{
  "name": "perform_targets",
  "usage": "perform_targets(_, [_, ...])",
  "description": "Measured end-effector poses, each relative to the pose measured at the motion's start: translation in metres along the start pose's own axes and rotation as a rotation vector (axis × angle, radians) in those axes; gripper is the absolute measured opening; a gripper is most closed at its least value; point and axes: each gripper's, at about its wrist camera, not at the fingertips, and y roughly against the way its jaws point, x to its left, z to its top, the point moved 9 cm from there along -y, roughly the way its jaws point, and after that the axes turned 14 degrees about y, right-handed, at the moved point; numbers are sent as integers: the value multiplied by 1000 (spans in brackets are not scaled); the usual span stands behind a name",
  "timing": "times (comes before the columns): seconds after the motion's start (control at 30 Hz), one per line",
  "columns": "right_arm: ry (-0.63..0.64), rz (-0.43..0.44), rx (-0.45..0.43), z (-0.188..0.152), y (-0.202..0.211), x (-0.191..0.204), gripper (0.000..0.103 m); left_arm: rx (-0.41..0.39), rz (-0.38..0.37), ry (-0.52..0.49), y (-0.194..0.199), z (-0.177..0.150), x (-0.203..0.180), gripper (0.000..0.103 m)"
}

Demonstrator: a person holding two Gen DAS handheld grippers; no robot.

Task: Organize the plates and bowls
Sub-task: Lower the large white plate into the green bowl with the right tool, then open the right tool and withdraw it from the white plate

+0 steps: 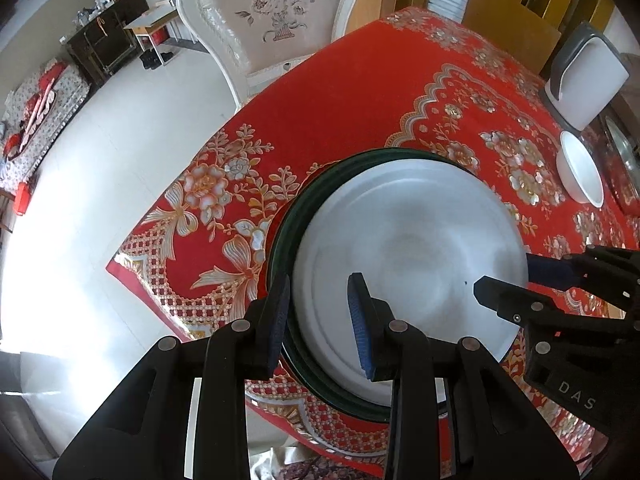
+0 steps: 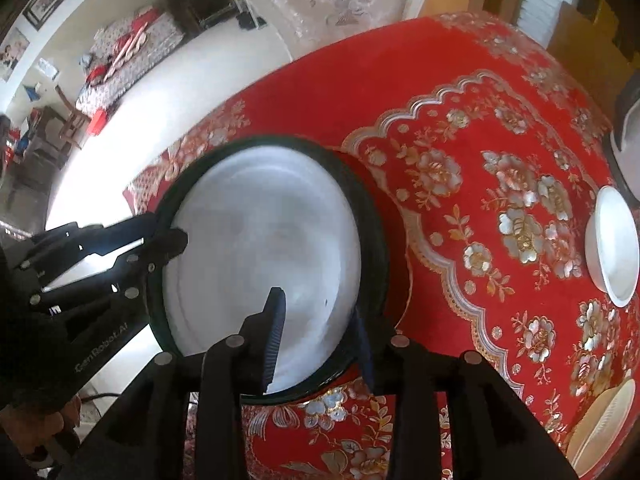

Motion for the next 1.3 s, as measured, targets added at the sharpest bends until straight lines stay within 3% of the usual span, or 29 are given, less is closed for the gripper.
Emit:
perform_targets(0.23, [-45, -6, -46, 1, 11, -7, 36, -19, -5, 4, 7, 4, 2, 30])
perform_targets(0.4, [-92, 35, -106, 4, 20, -9, 40, -26, -13, 1, 11, 6, -1, 30])
perform_targets(0.67, [-136, 31, -127, -8, 36, -22, 40, -20, -67, -20, 18, 6, -24, 30])
perform_targets(0.8, [-181, 13, -133, -25, 44, -39, 41, -8, -105, -50, 21, 4, -49, 30])
perform_targets(0.93, [-255, -1, -122, -53, 48, -62, 43, 1, -120, -117, 22, -2, -83, 52])
perform_targets(1.3, [-482, -56, -158, -135, 85, -126, 43, 13, -193, -311, 25, -25, -192, 52])
